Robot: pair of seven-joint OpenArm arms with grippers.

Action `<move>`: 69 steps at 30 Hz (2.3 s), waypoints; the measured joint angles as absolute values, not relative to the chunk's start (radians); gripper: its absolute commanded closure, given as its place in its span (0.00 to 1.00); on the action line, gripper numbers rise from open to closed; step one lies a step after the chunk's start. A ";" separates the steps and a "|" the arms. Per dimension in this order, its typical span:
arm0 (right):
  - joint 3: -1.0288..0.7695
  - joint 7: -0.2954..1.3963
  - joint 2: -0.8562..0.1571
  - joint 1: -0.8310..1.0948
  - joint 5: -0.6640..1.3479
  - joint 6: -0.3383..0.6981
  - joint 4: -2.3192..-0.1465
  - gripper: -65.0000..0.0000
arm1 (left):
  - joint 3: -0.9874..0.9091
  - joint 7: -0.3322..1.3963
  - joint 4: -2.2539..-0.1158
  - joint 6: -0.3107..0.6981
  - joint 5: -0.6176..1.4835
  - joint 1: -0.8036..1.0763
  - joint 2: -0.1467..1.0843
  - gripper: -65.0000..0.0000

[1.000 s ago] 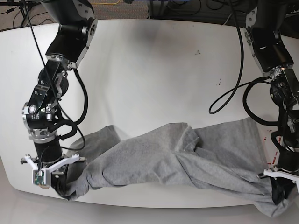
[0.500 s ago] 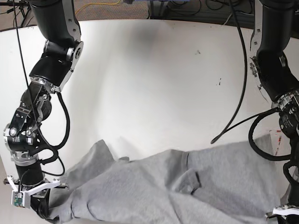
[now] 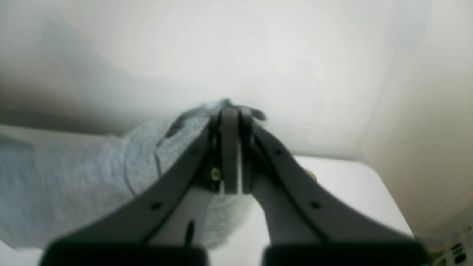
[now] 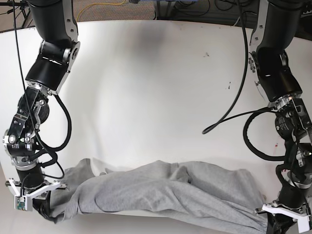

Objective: Fold the T-shirt properly
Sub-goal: 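Lift the shirt with both grippers and stretch the hem apart, then release the right gripper and drop the shirt toward the left gripper, then move the right gripper to the bunched shirt edge and grasp it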

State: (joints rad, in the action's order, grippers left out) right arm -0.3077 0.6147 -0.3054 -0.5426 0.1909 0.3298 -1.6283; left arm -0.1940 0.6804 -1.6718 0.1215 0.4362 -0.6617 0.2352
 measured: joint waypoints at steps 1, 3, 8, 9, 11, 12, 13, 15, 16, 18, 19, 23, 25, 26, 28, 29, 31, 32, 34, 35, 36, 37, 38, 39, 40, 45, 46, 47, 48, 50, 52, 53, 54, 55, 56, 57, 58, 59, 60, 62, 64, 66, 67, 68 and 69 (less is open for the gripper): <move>-0.309 0.615 -0.310 -0.533 0.192 0.330 -1.628 1.00 | -0.199 0.677 -1.686 0.124 0.435 -0.661 0.247 0.98; -0.311 0.615 -0.317 -0.522 0.190 0.325 -1.629 1.00 | -0.205 0.661 -1.707 0.130 0.436 -0.655 0.263 0.98; -0.313 0.648 -0.325 -0.467 0.179 0.323 -1.715 1.00 | -0.218 0.690 -1.815 0.119 0.434 -0.604 0.310 0.98; -0.313 0.664 -0.324 -0.446 0.175 0.326 -1.753 1.00 | -0.220 0.727 -1.850 0.110 0.428 -0.590 0.319 0.98; -0.312 0.671 -0.323 -0.402 0.181 0.337 -1.816 1.00 | -0.231 0.764 -1.912 0.109 0.427 -0.561 0.327 0.98; -0.313 0.679 -0.321 -0.378 0.181 0.344 -1.843 1.00 | -0.236 0.776 -1.938 0.109 0.427 -0.546 0.329 0.98; -0.312 0.693 -0.319 -0.356 0.181 0.344 -1.880 1.00 | -0.245 0.794 -1.974 0.109 0.429 -0.534 0.331 0.98; -0.312 0.707 -0.313 -0.311 0.181 0.347 -1.924 1.00 | -0.256 0.827 -2.023 0.107 0.433 -0.506 0.331 0.98; -0.313 0.721 -0.310 -0.291 0.180 0.347 -1.950 1.00 | -0.265 0.840 -2.050 0.105 0.436 -0.490 0.330 0.98; -0.320 0.747 -0.303 -0.242 0.175 0.339 -2.008 1.00 | -0.311 0.859 -2.109 0.106 0.435 -0.429 0.323 0.98; -0.328 0.748 -0.298 -0.218 0.164 0.340 -2.030 1.00 | -0.326 0.865 -2.127 0.106 0.435 -0.397 0.316 0.98; -0.349 0.731 -0.280 -0.177 0.163 0.338 -2.078 1.00 | -0.377 0.883 -2.151 0.098 0.419 -0.294 0.307 0.98; -0.354 0.723 -0.262 -0.171 0.160 0.331 -2.080 1.00 | -0.384 0.896 -2.135 0.083 0.410 -0.265 0.301 0.98; -0.355 0.726 -0.250 -0.166 0.158 0.329 -2.077 1.00 | -0.382 0.902 -2.125 0.083 0.403 -0.252 0.296 0.98; -0.382 0.707 -0.210 -0.129 0.171 0.337 -2.074 1.00 | -0.378 0.894 -2.114 0.092 0.435 -0.180 0.288 0.98; -0.390 0.694 -0.191 -0.109 0.173 0.339 -2.073 1.00 | -0.375 0.891 -2.112 0.099 0.458 -0.140 0.284 0.98; -0.400 0.732 -0.176 -0.076 0.157 0.334 -2.055 1.00 | -0.364 0.935 -2.099 0.106 0.476 -0.079 0.270 0.98; -0.403 0.747 -0.171 -0.066 0.153 0.333 -2.045 1.00 | -0.359 0.951 -2.090 0.105 0.477 -0.055 0.264 0.98; -0.403 0.764 -0.160 -0.059 0.139 0.328 -2.014 1.00 | -0.355 0.969 -2.062 0.101 0.477 -0.021 0.252 0.99; -0.385 0.757 -0.160 -0.060 0.125 0.318 -1.990 1.00 | -0.358 0.967 -2.050 0.096 0.477 -0.002 0.249 0.99; -0.357 0.680 -0.171 -0.067 0.109 0.316 -1.930 1.00 | -0.371 0.915 -2.028 0.101 0.508 0.022 0.245 0.99; -0.339 0.672 -0.177 -0.072 0.112 0.317 -1.915 1.00 | -0.373 0.908 -2.025 0.105 0.522 0.043 0.244 0.99; -0.322 0.689 -0.178 -0.079 0.109 0.323 -1.872 1.00 | -0.384 0.915 -2.022 0.103 0.523 0.054 0.242 0.99; -0.304 0.692 -0.177 -0.083 0.104 0.323 -1.846 1.00 | -0.385 0.933 -2.016 0.099 0.508 0.062 0.242 0.99; -0.287 0.688 -0.177 -0.083 0.108 0.326 -1.830 1.00 | -0.386 0.936 -2.012 0.091 0.497 0.068 0.241 0.99; -0.208 0.651 -0.186 -0.079 0.106 0.326 -1.724 0.80 | -0.387 0.915 -2.002 0.096 0.509 0.066 0.242 0.99; -0.177 0.648 -0.190 -0.081 0.104 0.318 -1.690 0.76 | -0.386 0.909 -2.002 0.096 0.502 0.062 0.241 0.99; -0.151 0.652 -0.194 -0.087 0.096 0.313 -1.657 0.72 | -0.386 0.906 -2.003 0.096 0.496 0.056 0.237 0.99; -0.131 0.693 -0.189 -0.086 0.095 0.316 -1.630 0.69 | -0.387 0.902 -2.007 0.096 0.496 0.054 0.233 0.99; -0.103 0.722 -0.172 -0.073 0.093 0.322 -1.607 0.62 | -0.387 0.900 -2.010 0.096 0.496 0.043 0.226 0.99; -0.072 0.720 -0.166 -0.054 0.093 0.326 -1.602 0.58 | -0.387 0.895 -2.012 0.099 0.506 0.038 0.213 0.99; -0.057 0.719 -0.163 -0.047 0.088 0.340 -1.602 0.57 | -0.387 0.892 -2.013 0.104 0.514 0.038 0.208 0.99; -0.044 0.721 -0.160 -0.043 0.078 0.342 -1.602 0.57 | -0.387 0.893 -2.013 0.104 0.513 0.038 0.203 0.99; -0.020 0.723 -0.159 -0.035 0.062 0.345 -1.610 0.58 | -0.387 0.895 -2.011 0.101 0.501 0.036 0.186 0.99; 0.007 0.724 -0.162 -0.026 -0.007 0.353 -1.637 0.59 | -0.389 0.893 -2.010 0.090 0.484 0.034 0.152 0.99; 0.017 0.728 -0.161 -0.011 -0.042 0.361 -1.662 0.60 | -0.393 0.881 -2.010 0.074 0.474 0.032 0.127 0.99; 0.021 0.730 -0.158 0.008 -0.048 0.381 -1.710 0.62 | -0.395 0.870 -2.006 0.069 0.457 0.033 0.083 0.99; 0.021 0.715 -0.158 0.027 -0.046 0.387 -1.740 0.62 | -0.394 0.873 -2.004 0.070 0.457 0.035 0.059 0.99; 0.023 0.697 -0.158 0.046 -0.044 0.403 -1.778 0.63 | -0.387 0.883 -1.998 0.080 0.463 0.036 0.030 0.99; 0.023 0.695 -0.158 0.073 -0.049 0.416 -1.837 0.63 | -0.372 0.897 -1.987 0.093 0.473 0.038 -0.027 0.99; 0.020 0.701 -0.159 0.084 -0.057 0.420 -1.856 0.61 | -0.368 0.897 -1.984 0.102 0.477 0.036 -0.063 1.00; 0.034 0.709 -0.163 0.079 -0.078 0.397 -1.851 0.57 | -0.368 0.892 -1.985 0.104 0.488 0.039 -0.056 1.00; 0.042 0.709 -0.166 0.071 -0.083 0.380 -1.841 0.54 | -0.370 0.890 -1.987 0.105 0.495 0.043 -0.037 1.00; 0.044 0.712 -0.166 0.058 -0.078 0.365 -1.822 0.51 | -0.372 0.888 -1.990 0.106 0.496 0.052 -0.001 1.00; 0.046 0.713 -0.166 0.046 -0.074 0.363 -1.808 0.49 | -0.374 0.888 -1.993 0.106 0.496 0.061 0.030 1.00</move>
State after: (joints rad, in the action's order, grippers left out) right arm 0.0456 0.7132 -0.1658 0.0456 -0.0738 0.3630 -1.8076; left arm -0.3744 0.8883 -1.9934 0.1062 0.4961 0.0608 0.0303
